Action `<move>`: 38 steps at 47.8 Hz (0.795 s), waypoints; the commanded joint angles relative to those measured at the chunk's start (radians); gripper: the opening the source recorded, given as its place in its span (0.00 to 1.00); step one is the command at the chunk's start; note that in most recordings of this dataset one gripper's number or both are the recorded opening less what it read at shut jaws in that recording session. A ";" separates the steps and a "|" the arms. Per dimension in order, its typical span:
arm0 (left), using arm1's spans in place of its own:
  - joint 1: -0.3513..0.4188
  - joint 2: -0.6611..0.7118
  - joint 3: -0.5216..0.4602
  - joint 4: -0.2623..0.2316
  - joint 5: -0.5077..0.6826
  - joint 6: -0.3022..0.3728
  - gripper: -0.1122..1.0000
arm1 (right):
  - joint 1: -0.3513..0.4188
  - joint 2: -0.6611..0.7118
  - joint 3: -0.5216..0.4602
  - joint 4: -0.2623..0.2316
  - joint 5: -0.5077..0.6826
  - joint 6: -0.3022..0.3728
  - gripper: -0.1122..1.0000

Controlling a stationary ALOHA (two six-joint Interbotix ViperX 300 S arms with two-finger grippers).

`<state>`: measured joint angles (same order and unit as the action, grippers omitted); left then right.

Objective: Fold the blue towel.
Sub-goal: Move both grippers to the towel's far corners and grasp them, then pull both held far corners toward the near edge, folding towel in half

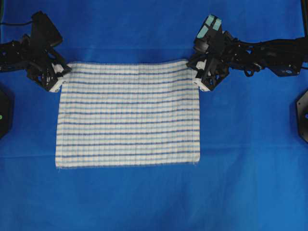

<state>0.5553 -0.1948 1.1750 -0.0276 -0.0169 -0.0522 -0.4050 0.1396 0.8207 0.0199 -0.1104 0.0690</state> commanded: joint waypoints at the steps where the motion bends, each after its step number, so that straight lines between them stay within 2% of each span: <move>1: -0.009 -0.008 0.002 0.002 -0.002 0.002 0.28 | -0.002 -0.008 -0.002 0.000 0.009 -0.003 0.15; 4: -0.012 -0.008 0.002 0.002 -0.002 0.002 0.16 | 0.000 -0.009 0.002 0.000 0.015 0.000 0.14; 6: -0.015 -0.009 0.002 0.002 -0.002 0.000 0.11 | 0.002 -0.012 0.003 0.000 0.017 0.005 0.14; 22: -0.026 -0.041 -0.005 0.002 0.005 -0.006 0.11 | 0.017 -0.074 0.008 0.005 0.048 0.009 0.14; 38: -0.061 -0.187 -0.020 0.002 0.100 -0.009 0.11 | 0.051 -0.152 0.011 0.006 0.078 0.025 0.14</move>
<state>0.5093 -0.3375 1.1582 -0.0276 0.0675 -0.0583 -0.3712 0.0276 0.8376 0.0230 -0.0353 0.0920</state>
